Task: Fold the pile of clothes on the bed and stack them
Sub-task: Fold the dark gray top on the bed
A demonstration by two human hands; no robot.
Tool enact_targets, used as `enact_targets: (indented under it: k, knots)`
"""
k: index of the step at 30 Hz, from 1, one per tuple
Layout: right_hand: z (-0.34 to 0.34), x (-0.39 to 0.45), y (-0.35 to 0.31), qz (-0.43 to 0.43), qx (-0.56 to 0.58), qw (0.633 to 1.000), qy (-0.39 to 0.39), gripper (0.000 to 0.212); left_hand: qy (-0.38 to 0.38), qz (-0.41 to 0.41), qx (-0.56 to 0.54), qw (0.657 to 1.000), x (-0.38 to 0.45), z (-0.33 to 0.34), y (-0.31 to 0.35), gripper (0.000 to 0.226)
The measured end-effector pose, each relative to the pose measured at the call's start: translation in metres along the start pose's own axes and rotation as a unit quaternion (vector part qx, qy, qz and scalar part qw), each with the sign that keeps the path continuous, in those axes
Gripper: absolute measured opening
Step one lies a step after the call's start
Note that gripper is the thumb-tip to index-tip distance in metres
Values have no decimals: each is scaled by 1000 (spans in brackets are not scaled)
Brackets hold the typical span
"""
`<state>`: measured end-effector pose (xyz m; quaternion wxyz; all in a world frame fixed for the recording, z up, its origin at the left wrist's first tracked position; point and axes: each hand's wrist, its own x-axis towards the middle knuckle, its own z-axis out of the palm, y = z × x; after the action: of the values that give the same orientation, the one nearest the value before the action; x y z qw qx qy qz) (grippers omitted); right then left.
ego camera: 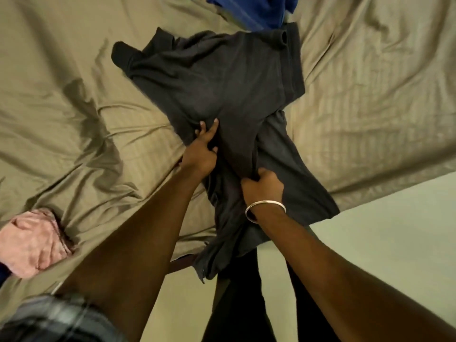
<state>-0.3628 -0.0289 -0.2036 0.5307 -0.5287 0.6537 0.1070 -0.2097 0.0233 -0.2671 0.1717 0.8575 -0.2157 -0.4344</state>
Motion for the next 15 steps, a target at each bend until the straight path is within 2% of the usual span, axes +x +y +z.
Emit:
enact_targets:
  k: [2,4,6,7,9,10,11,13,15]
  knots:
    - [2,-3,0,44,97,994,-30,9,0,19,-3,1000,-2,1,-2,74]
    - [-2,-9,7,56,47,995,-61,8,26,32,-36,998,-12,3,-3,73]
    - [-7,-15,17,65,-49,996,-49,20,113,63,-65,989,-34,6,-7,65]
    - [-11,-23,24,68,-56,996,-25,22,174,76,-76,979,-56,9,-12,58]
    - [-19,-26,35,57,24,998,-9,18,280,73,-91,953,-94,27,-19,45]
    - [-22,-29,40,46,73,996,-18,23,301,44,-125,945,-119,40,-22,45]
    - [-22,-31,44,43,119,991,-37,30,287,3,-165,944,-141,50,-24,50]
    - [-22,-35,52,36,183,980,-65,36,179,-99,-270,941,-178,70,-24,57]
    - [-26,-39,53,39,221,972,-76,38,78,-152,-289,942,-197,86,-26,46]
